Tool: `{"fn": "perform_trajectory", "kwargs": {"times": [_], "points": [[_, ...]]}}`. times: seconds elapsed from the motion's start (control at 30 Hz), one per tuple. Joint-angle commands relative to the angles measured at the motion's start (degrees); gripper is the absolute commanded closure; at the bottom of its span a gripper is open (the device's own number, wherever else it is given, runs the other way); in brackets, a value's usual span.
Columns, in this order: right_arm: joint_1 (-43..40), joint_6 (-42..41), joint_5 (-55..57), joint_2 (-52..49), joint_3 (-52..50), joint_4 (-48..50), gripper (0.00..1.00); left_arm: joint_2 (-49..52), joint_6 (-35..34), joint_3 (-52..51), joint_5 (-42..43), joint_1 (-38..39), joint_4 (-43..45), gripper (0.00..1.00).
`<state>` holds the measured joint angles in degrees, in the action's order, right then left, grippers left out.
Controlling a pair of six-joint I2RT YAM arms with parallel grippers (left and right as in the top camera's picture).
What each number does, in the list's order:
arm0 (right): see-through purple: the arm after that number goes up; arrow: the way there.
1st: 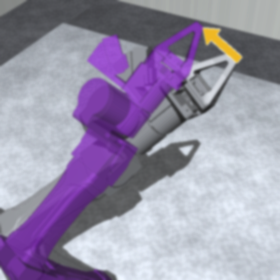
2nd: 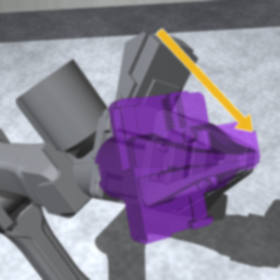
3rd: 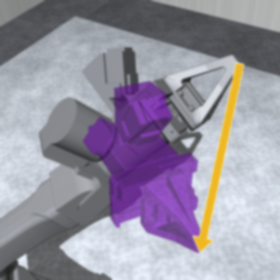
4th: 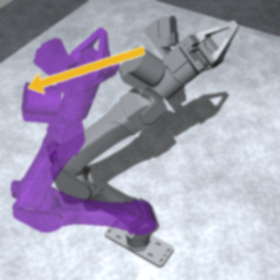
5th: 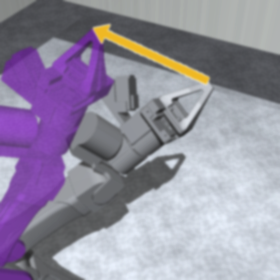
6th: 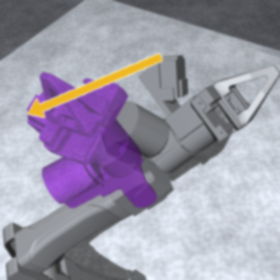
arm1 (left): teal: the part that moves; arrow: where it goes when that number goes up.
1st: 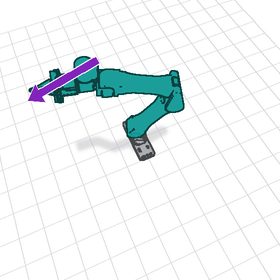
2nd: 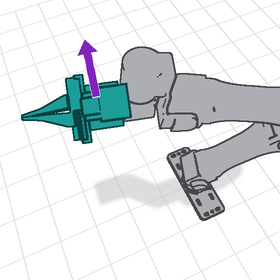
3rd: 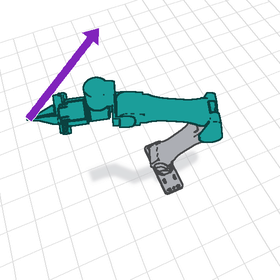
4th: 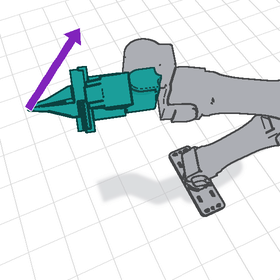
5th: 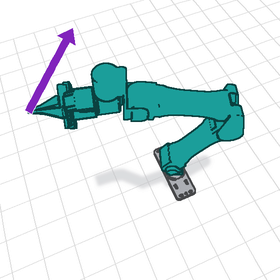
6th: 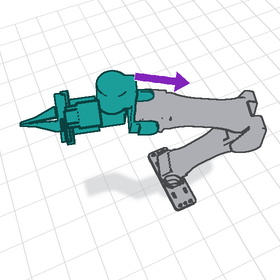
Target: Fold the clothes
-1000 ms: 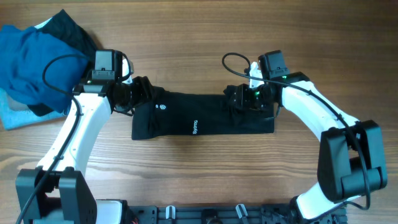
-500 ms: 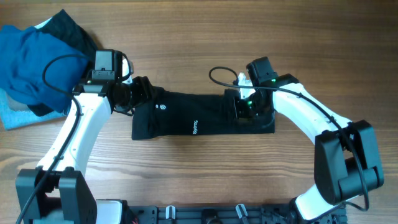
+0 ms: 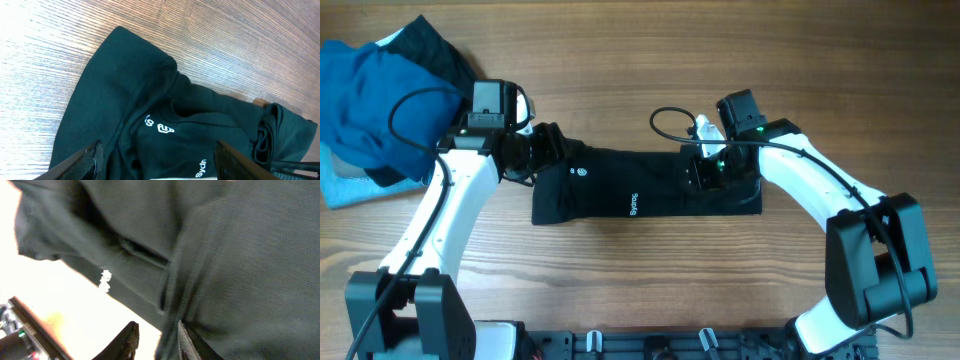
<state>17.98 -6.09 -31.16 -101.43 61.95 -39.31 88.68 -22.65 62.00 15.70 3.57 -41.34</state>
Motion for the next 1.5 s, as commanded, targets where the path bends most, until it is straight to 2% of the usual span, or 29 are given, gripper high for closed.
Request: {"fn": "perform_trajectory", "kwargs": {"times": [0.0,0.27,0.4,0.53,0.7,0.93,1.03,1.07,1.17,1.2,1.27,1.47], "points": [[0.17,1.84,-7.5,-1.25,-0.59,1.09,0.61,-0.28,-0.13,0.7,0.2,-0.48,0.15,0.3],[0.13,0.98,-4.17,-1.2,-0.31,0.31,0.52,-0.28,-0.13,0.7,0.22,-0.48,0.11,0.3],[-1.03,-3.23,5.31,1.31,2.43,-3.87,0.49,-0.17,-0.11,0.59,-1.88,-0.48,-1.44,0.24],[-3.39,-3.54,12.44,6.12,3.63,-6.21,0.46,1.6,1.53,-1.57,-3.78,-0.48,-0.85,0.21],[-4.7,-3.52,13.55,8.04,3.58,-6.67,0.43,8.94,6.05,-2.23,-3.58,-0.48,0.98,0.19],[-4.7,-3.5,13.57,8.04,3.54,-6.8,0.41,19.43,6.4,-2.23,-3.26,-0.42,2.1,0.2],[-4.72,-3.52,13.57,8.04,3.54,-6.71,0.4,21.68,6.43,-2.23,0.22,-0.42,2.12,0.31],[-4.72,-3.48,13.6,8.04,3.54,-6.71,0.4,21.81,6.4,-2.23,1.38,-0.44,2.12,0.41],[-4.7,-3.48,13.6,8.02,3.54,-6.67,0.4,21.62,6.43,-2.21,2.49,-0.44,2.34,0.83],[-4.72,-3.48,13.6,8.04,3.54,-6.69,0.4,21.57,6.43,-2.21,2.47,-0.5,2.36,0.9],[-4.72,-3.5,15.47,8.02,3.54,-6.91,0.4,21.4,6.43,-1.79,2.47,-0.92,2.29,0.96],[-4.72,-5.49,21.86,8.02,3.54,-8.37,0.39,18.71,6.43,3.54,2.4,-5.38,-1.31,0.96]]}}
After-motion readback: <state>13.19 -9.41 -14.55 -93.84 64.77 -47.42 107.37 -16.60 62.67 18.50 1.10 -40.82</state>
